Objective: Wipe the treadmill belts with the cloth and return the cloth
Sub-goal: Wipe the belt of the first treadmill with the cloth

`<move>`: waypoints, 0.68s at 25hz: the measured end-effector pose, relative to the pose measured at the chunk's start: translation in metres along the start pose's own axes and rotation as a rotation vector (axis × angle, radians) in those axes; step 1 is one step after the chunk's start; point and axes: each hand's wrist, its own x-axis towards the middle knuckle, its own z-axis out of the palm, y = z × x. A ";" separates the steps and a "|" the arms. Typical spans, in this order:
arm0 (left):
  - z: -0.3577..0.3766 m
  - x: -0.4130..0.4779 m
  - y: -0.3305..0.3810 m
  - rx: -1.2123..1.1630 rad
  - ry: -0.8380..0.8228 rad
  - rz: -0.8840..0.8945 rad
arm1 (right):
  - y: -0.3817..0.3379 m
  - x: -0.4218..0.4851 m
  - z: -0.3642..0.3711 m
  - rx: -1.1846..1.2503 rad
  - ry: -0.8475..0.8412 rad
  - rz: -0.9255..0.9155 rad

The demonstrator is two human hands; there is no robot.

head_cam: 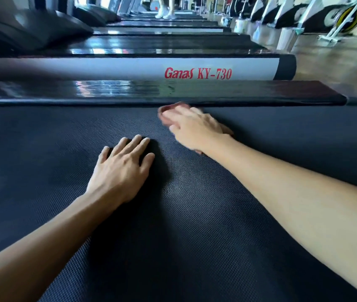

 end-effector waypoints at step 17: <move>-0.003 -0.001 0.002 -0.042 -0.048 -0.032 | 0.026 -0.130 -0.034 -0.024 0.030 0.115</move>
